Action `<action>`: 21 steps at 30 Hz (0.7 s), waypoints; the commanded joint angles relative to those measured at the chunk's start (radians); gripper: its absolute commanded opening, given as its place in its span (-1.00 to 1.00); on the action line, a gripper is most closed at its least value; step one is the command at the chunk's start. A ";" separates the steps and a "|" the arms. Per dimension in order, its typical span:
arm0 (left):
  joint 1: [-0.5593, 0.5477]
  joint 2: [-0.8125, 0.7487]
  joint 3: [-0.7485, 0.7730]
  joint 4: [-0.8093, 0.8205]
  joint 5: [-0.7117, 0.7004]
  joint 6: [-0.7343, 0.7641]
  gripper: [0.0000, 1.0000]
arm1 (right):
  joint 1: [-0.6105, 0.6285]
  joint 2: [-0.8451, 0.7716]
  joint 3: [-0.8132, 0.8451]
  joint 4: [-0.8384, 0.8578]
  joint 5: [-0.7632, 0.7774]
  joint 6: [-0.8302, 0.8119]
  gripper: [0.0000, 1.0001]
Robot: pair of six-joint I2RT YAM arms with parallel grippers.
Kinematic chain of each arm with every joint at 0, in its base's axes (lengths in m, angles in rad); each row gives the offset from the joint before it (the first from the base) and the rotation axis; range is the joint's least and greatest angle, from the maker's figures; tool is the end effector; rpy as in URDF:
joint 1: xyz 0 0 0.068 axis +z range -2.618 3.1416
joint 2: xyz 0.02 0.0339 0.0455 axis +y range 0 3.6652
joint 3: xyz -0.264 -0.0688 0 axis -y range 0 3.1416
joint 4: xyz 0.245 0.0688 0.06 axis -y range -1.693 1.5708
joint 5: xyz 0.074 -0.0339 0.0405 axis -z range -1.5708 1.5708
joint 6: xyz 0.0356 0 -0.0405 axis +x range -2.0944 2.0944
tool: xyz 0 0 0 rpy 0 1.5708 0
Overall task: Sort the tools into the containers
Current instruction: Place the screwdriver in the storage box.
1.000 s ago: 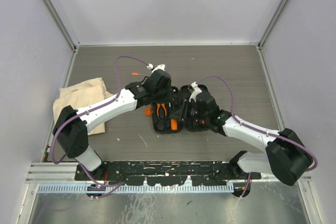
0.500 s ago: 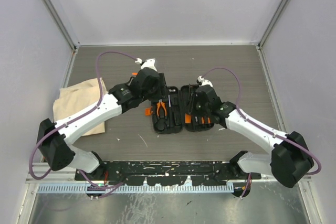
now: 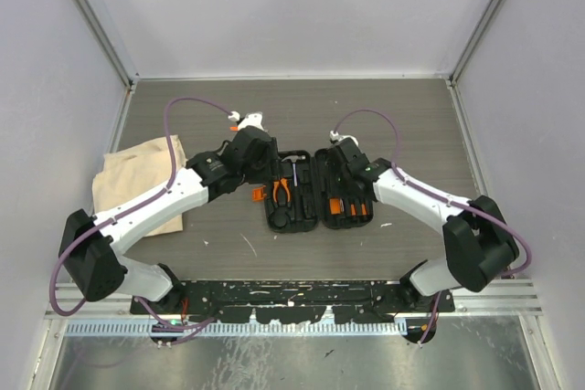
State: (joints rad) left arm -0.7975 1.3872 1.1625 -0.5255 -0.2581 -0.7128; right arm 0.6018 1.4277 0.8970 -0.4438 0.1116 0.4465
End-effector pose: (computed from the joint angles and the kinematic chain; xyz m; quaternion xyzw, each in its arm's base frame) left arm 0.2184 -0.2107 0.3030 -0.0128 0.9107 -0.1852 0.3689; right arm 0.2375 0.1583 0.2120 -0.0577 0.9528 0.1006 0.2806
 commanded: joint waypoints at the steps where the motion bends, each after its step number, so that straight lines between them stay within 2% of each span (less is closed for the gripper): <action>1: 0.003 -0.029 0.006 0.010 -0.010 0.015 0.04 | -0.007 0.028 0.064 0.008 0.010 -0.041 -0.63; 11: 0.003 -0.019 -0.005 0.016 0.008 0.007 0.03 | -0.017 0.085 0.078 0.034 -0.033 -0.031 -0.59; 21: 0.003 -0.009 -0.017 0.024 0.017 0.000 0.03 | -0.018 0.098 0.045 0.048 -0.072 -0.015 -0.38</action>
State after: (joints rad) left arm -0.7975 1.3872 1.1450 -0.5285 -0.2466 -0.7143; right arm 0.5869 1.5219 0.9276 -0.4393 0.0620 0.4213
